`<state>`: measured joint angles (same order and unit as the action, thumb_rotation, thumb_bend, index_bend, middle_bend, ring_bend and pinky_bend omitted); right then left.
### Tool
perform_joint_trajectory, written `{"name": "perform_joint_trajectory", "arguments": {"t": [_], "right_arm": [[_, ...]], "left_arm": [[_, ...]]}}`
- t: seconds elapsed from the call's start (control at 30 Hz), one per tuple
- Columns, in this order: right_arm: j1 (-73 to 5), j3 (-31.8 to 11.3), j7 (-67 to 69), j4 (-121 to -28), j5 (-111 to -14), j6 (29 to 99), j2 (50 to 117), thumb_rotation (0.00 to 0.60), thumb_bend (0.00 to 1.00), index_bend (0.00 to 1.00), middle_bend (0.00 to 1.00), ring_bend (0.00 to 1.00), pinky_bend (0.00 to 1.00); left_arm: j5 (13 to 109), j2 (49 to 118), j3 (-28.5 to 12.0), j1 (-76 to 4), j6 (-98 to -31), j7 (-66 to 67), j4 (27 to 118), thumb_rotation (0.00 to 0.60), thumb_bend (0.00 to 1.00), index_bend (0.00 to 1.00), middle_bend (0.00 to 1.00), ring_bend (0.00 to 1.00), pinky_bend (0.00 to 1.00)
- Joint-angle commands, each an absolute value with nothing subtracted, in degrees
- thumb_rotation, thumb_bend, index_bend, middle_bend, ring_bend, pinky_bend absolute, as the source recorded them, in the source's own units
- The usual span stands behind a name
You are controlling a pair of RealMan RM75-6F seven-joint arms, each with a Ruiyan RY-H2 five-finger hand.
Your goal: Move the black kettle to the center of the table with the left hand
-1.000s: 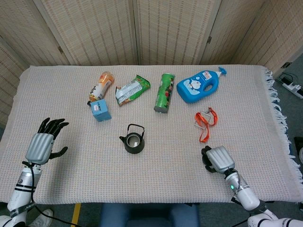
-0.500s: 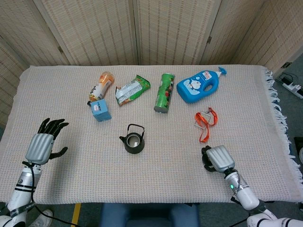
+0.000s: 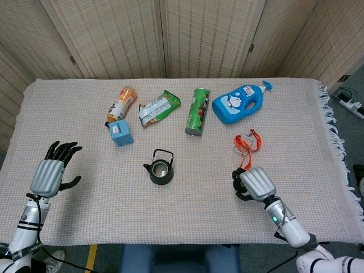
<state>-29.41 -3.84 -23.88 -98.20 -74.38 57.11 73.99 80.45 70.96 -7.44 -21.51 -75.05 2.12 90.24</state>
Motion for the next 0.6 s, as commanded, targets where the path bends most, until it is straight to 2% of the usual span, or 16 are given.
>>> {"name": "perform_joint_trajectory", "arguments": {"t": [0.03, 0.2, 0.37, 0.6], "right_arm": [[-32.78, -6.77, -24.92, -101.63, -73.9, 54.82, 72.21, 0.6, 0.31, 0.48, 0.46, 0.83, 0.63], [-39.11, -10.51, -28.84, -104.1, -69.85, 49.98, 73.28, 0.6, 0.31, 0.49, 0.46, 0.85, 0.63], [-45.8, -13.24, -33.56, -102.38, -64.01, 46.86, 77.78, 0.6, 0.31, 0.49, 0.46, 0.85, 0.63], [-54.14, -14.54, -40.73, -98.93, -56.28, 45.77, 84.58, 0.6, 0.31, 0.49, 0.46, 0.85, 0.63]], "left_arm": [[80.51, 70.88, -7.47, -21.48, -75.12, 2.32, 90.55, 0.6, 0.21, 0.17, 0.1, 0.08, 0.0], [80.71, 70.71, -7.47, -21.46, -75.26, 3.02, 91.3, 0.6, 0.21, 0.17, 0.1, 0.08, 0.0], [80.92, 70.28, -7.46, -21.26, -75.64, 3.61, 92.07, 0.6, 0.21, 0.17, 0.1, 0.08, 0.0], [80.88, 69.76, -7.46, -20.86, -76.05, 3.71, 92.63, 0.6, 0.21, 0.17, 0.1, 0.08, 0.0]]}}
